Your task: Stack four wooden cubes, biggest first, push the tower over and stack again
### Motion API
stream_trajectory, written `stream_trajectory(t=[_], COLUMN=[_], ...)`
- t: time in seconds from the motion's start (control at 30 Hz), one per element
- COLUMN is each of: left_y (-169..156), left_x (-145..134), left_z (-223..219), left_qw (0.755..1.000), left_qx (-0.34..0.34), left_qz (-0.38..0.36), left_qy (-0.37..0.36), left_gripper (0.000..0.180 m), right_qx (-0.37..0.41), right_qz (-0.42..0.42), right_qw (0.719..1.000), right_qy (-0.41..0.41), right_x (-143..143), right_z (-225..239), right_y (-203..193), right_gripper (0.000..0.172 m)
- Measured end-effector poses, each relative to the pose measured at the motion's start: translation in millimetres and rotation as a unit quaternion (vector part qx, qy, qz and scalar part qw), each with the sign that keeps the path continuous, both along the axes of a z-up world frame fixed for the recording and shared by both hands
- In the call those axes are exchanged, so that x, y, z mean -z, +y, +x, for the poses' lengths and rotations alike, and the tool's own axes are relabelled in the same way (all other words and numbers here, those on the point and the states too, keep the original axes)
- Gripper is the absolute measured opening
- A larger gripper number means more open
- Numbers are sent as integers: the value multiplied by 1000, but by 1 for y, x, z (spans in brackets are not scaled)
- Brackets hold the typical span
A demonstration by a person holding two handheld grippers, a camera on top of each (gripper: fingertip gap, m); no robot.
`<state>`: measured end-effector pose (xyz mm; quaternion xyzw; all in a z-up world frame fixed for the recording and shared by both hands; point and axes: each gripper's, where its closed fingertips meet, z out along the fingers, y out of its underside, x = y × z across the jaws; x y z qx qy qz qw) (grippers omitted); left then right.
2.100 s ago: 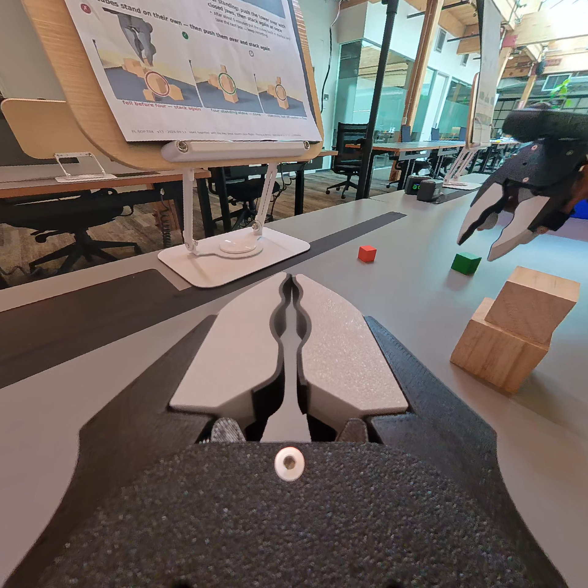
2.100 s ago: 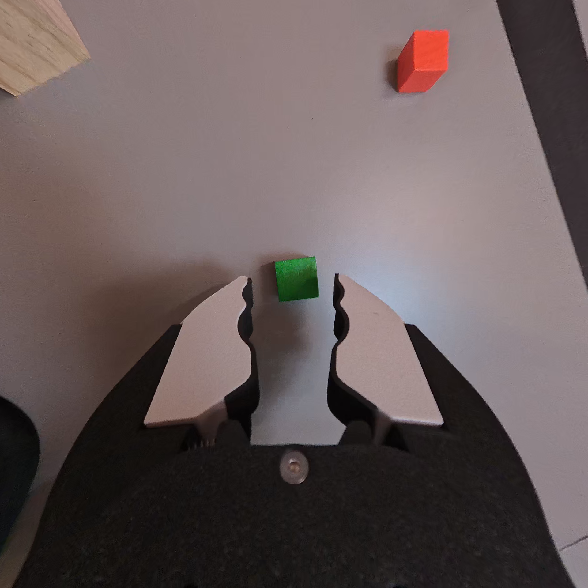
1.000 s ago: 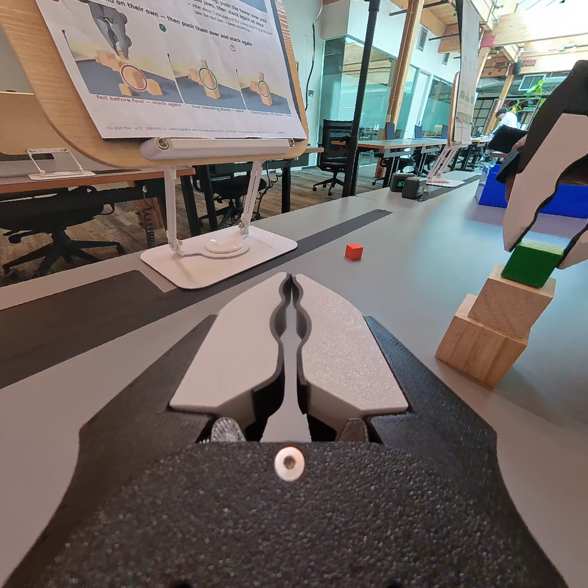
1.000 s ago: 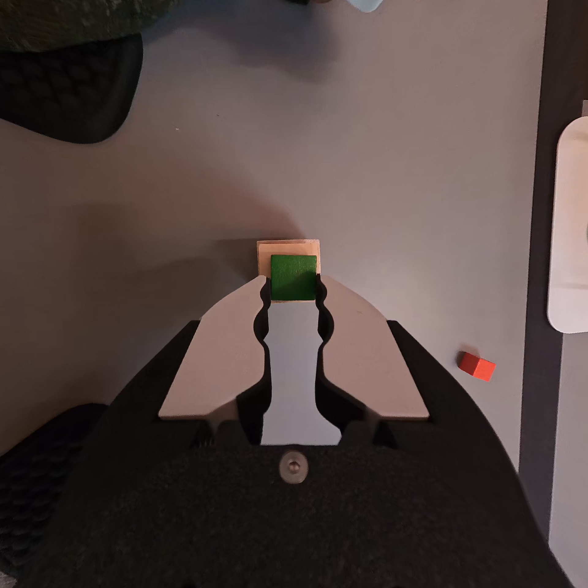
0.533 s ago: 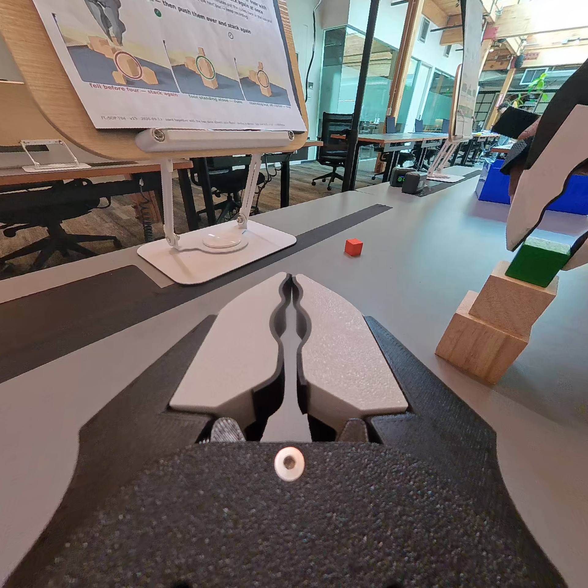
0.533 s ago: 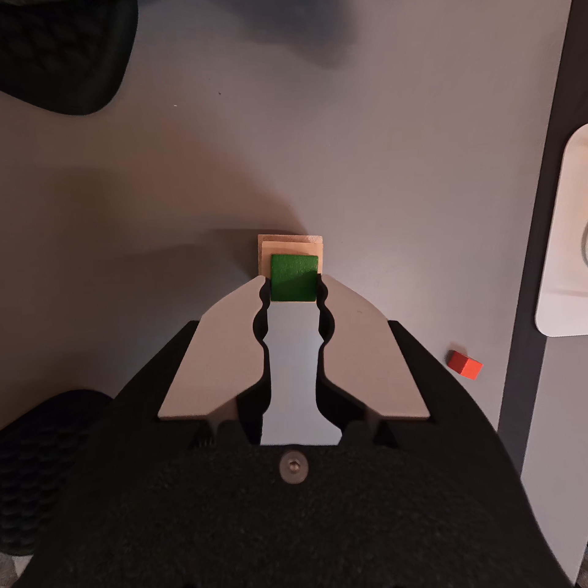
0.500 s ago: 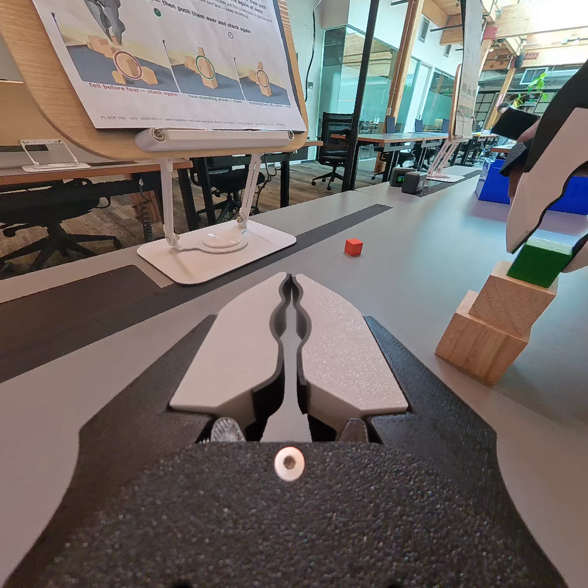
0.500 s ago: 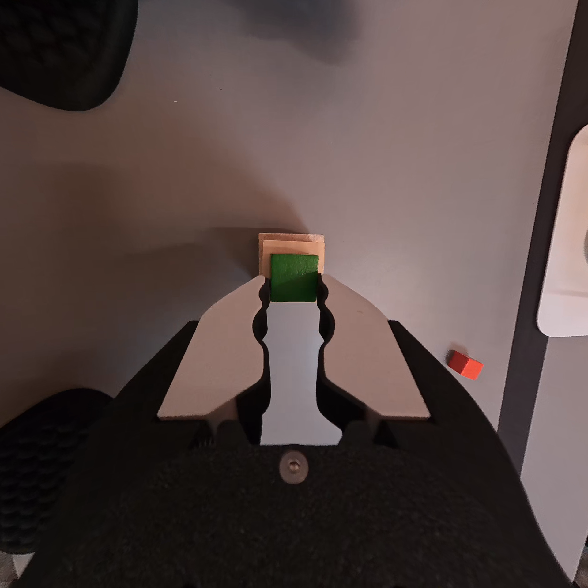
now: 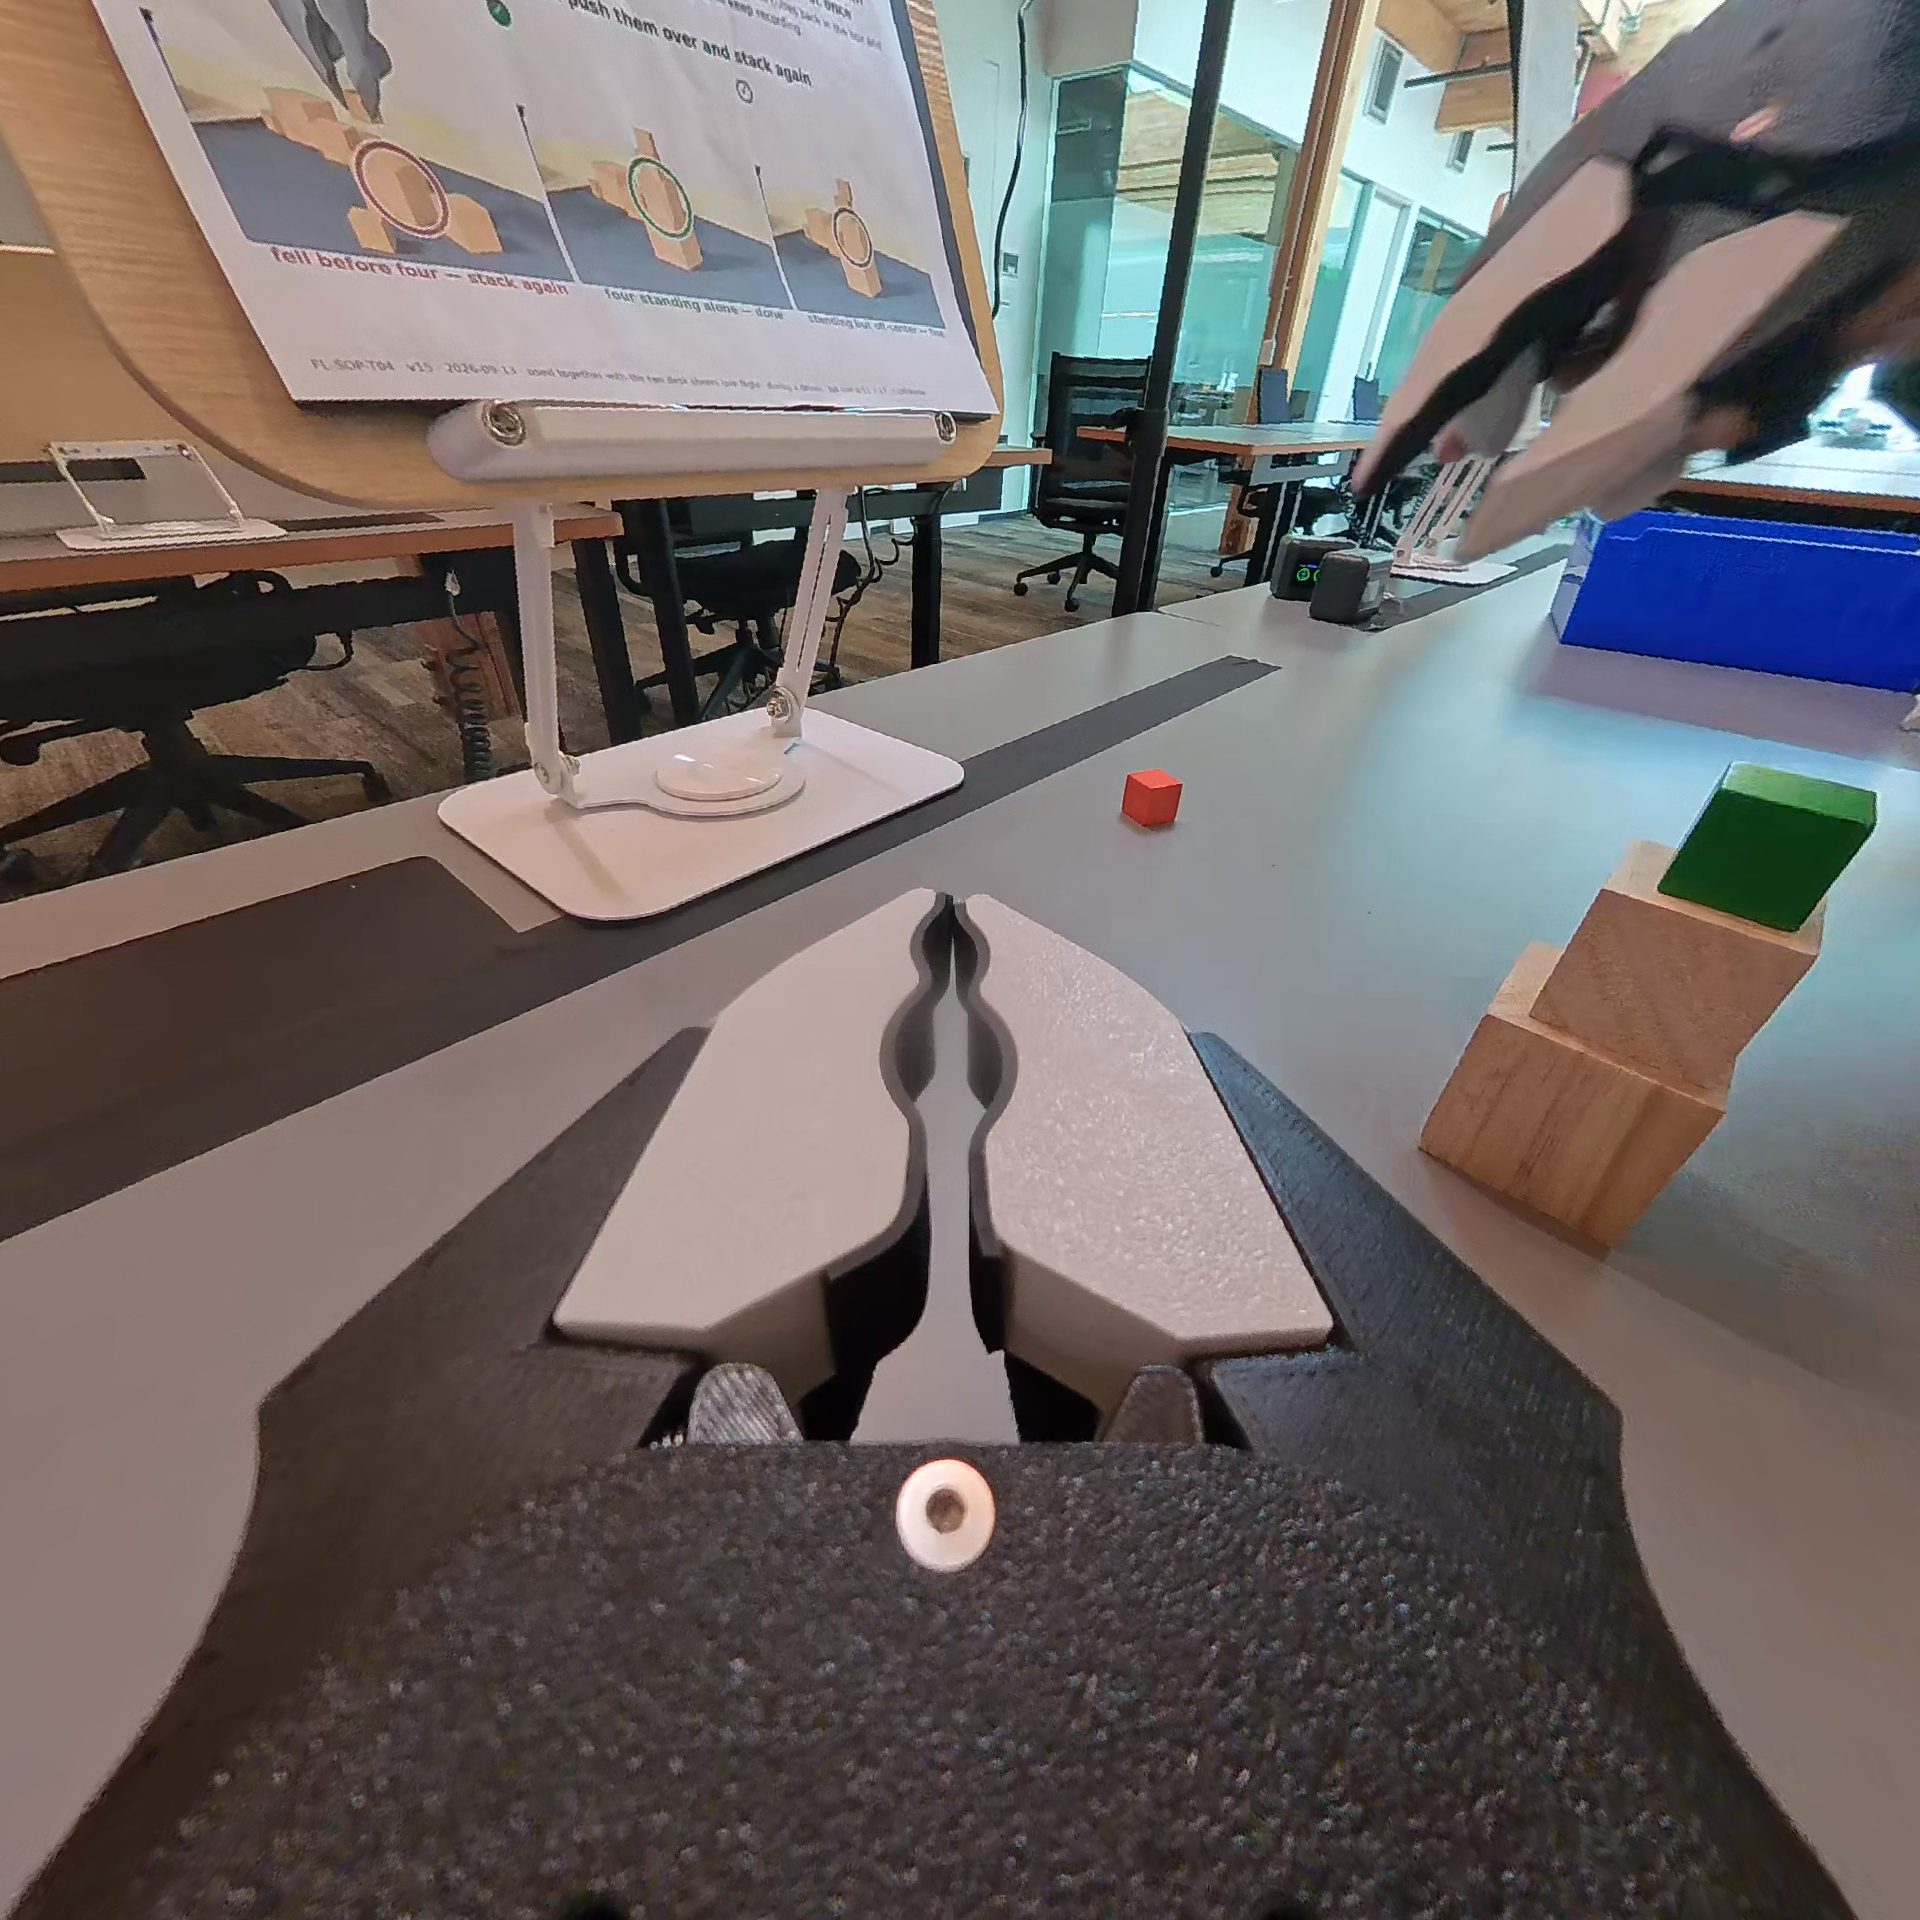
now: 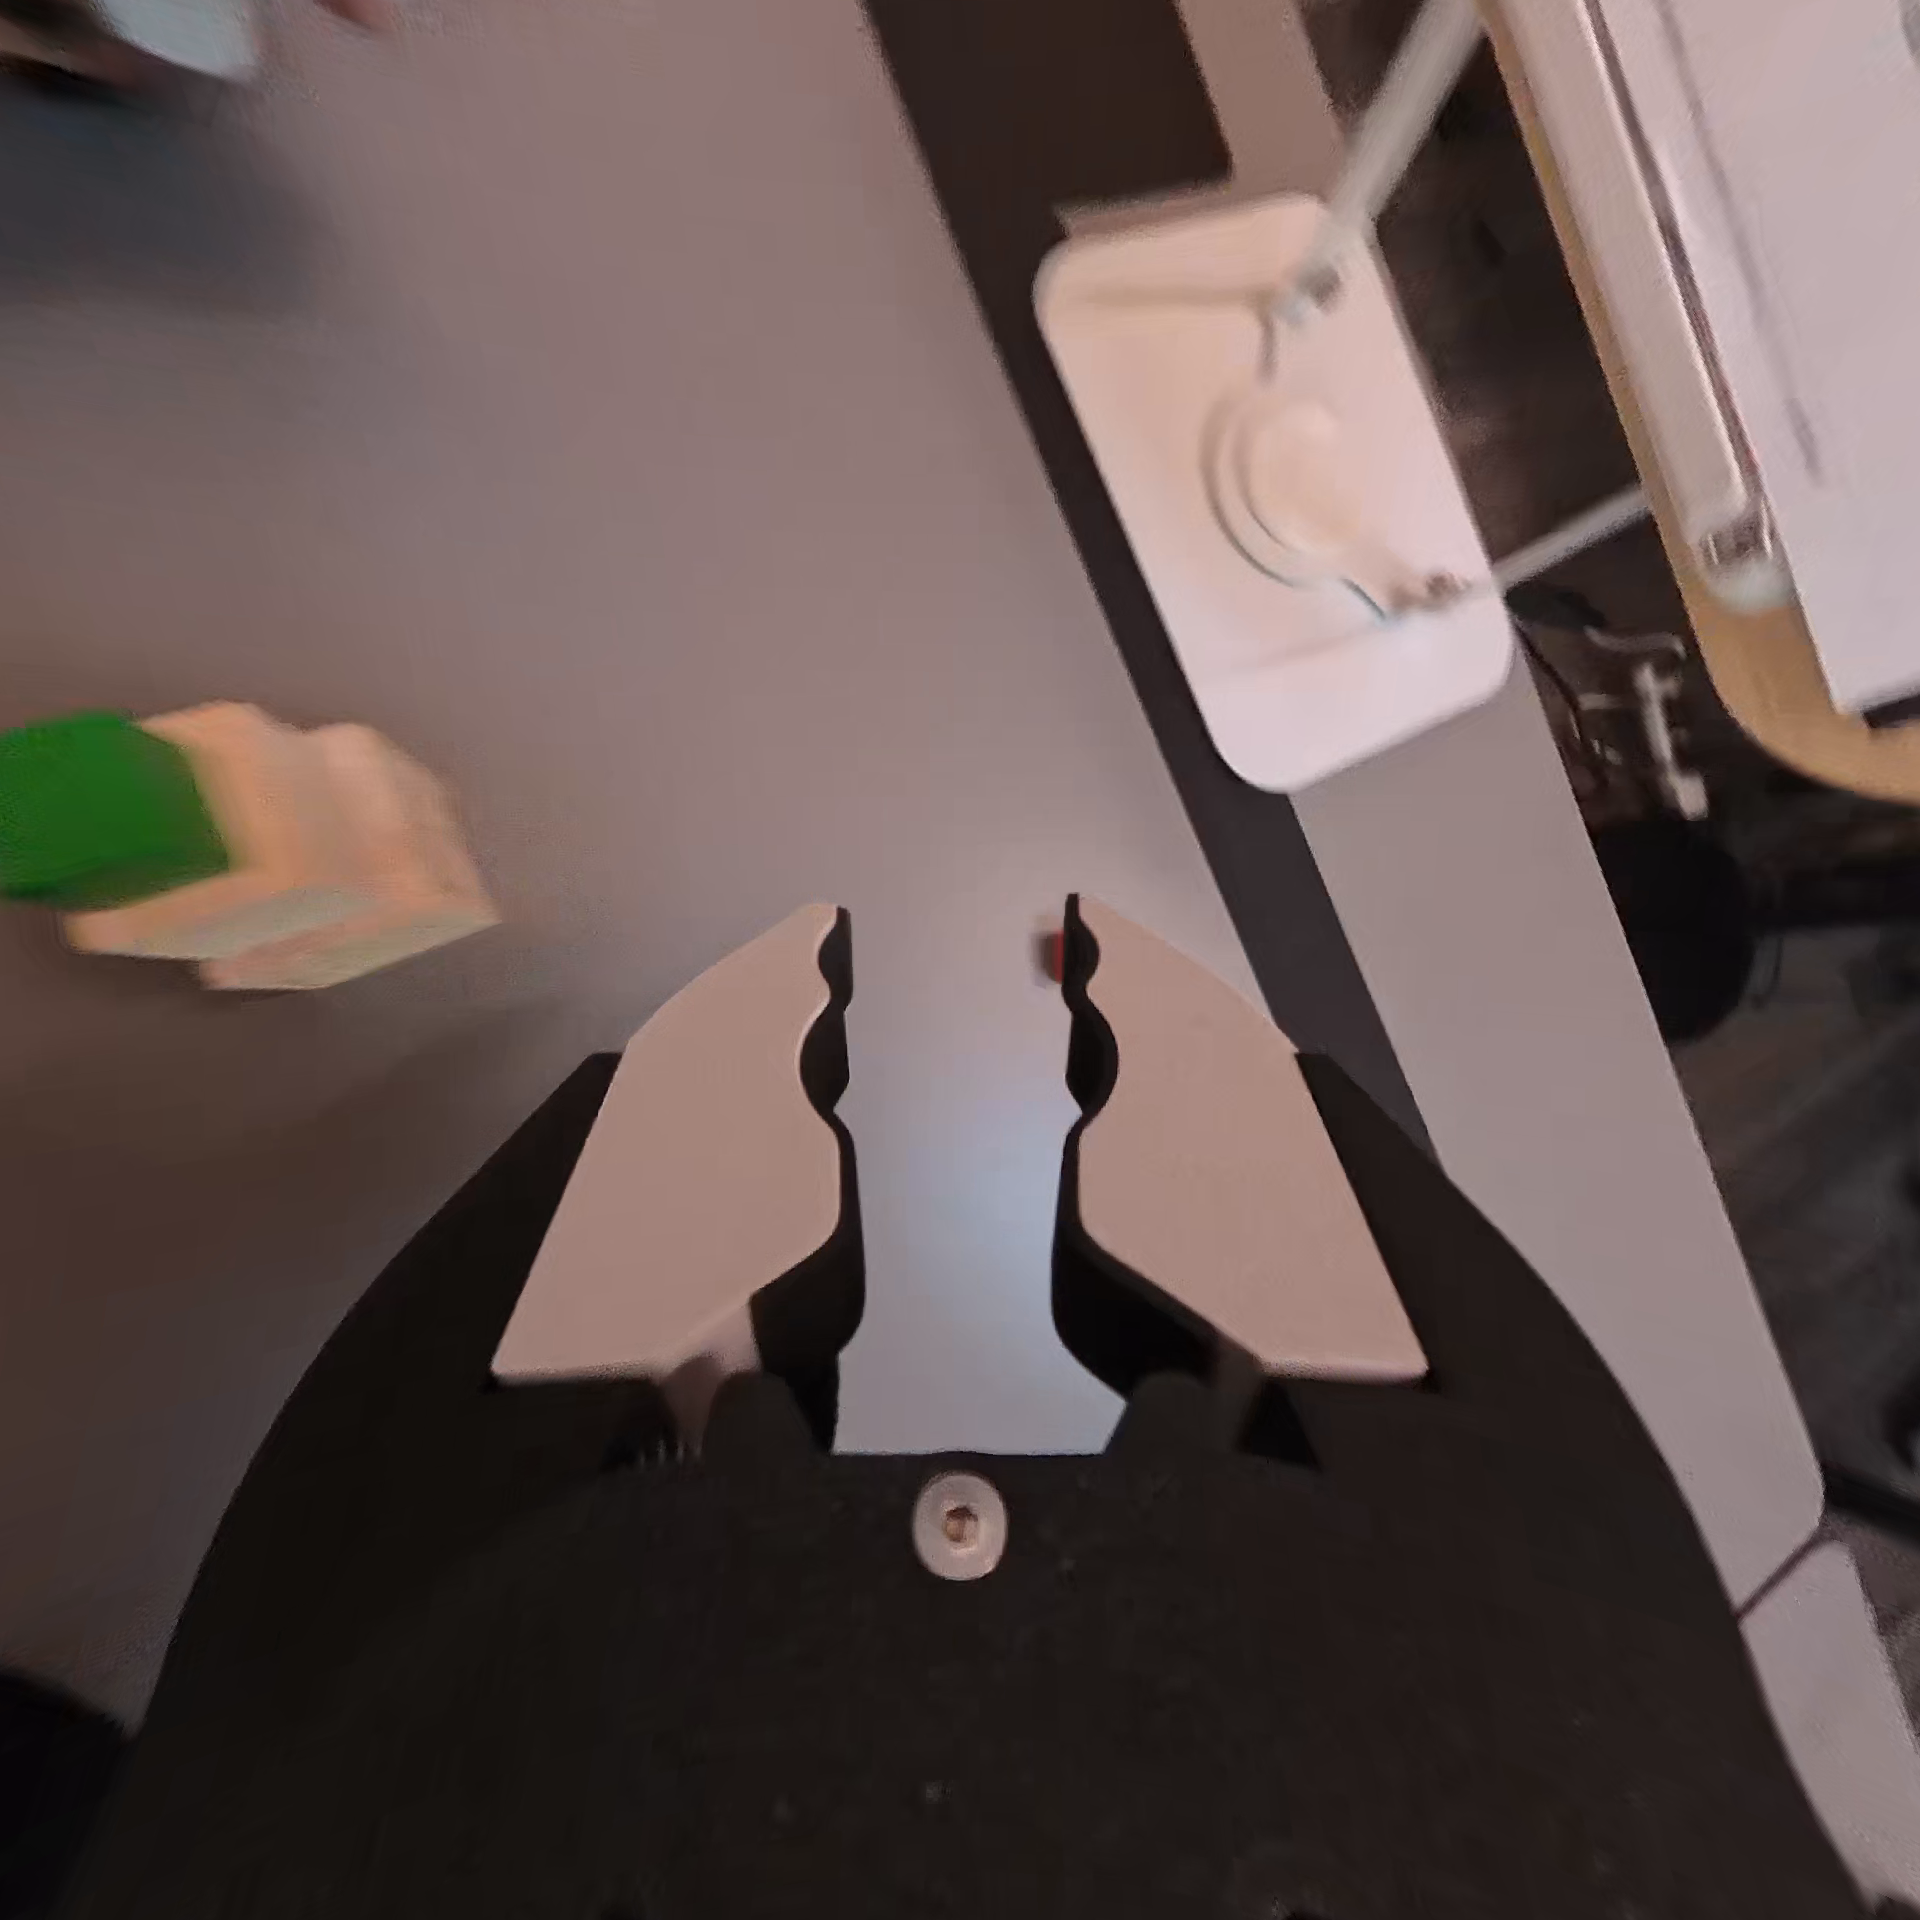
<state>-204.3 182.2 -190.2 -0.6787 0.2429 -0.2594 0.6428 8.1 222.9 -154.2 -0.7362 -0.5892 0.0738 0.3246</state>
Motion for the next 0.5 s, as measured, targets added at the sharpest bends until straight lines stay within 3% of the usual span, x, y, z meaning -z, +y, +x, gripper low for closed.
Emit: stream_trajectory(t=[0.1,0.27,0.5], left_y=[0,1,4], left_x=[1,3,5], left_z=[0,-1,-2], left_qw=[1000,1000,1000], left_qx=[-1,-1,1], left_qz=[-1,-4,-8], left_qy=[1,3,7], left_gripper=[0,0,0], right_qx=[56,53,52], right_qz=[-24,-80,-79], right_qw=[998,995,995], right_qy=[2,-13,-43], right_x=[38,99,123], right_z=[25,34,27], right_y=[41,61,85], right_gripper=[39,41,48])
